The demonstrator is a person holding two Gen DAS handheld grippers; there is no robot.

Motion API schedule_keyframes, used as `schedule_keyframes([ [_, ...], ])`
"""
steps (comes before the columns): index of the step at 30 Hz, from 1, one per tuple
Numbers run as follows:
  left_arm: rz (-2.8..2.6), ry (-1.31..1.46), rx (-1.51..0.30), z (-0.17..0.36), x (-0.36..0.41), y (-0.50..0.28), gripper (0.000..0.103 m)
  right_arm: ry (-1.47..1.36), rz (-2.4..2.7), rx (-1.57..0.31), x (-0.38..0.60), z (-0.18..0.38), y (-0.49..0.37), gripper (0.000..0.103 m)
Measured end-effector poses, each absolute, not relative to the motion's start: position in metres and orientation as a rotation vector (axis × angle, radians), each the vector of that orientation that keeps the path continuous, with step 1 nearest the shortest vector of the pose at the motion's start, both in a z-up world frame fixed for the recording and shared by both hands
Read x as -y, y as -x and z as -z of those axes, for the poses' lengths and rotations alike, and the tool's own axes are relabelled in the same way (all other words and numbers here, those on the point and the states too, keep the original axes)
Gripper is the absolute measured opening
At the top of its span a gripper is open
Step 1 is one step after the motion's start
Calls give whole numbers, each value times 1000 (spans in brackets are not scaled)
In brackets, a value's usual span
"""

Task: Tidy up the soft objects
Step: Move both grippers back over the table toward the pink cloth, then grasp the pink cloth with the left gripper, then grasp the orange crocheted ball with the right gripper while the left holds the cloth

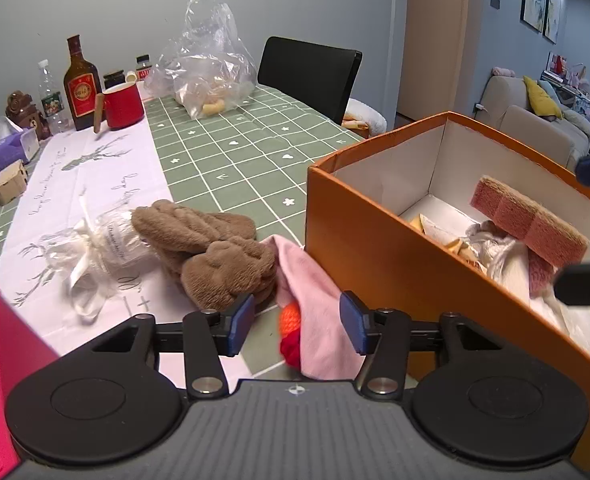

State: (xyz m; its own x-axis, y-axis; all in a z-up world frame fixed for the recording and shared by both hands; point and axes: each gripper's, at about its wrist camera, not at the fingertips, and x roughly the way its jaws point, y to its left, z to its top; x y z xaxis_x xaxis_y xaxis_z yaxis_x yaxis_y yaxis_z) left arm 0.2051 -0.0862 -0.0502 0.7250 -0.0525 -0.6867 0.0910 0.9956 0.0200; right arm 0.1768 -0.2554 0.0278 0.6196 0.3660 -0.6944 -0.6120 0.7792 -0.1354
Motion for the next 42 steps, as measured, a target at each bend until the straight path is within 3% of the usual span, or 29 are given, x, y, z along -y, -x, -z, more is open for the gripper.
schedule_keyframes([
  [2,81,-24,-782,53,87,-213,45,382,-578,-702,255,-27,-177,85],
  [7,77,39,-815,61,87,-218,1,384,-579,-703,256,-26,-177,85],
  [14,159,20,-802,47,88,-195,0,381,-570,-711,257,-23,-180,86],
  [42,153,-108,-1062,48,27,-42,0,462,-720,-720,194,-9,-144,86],
])
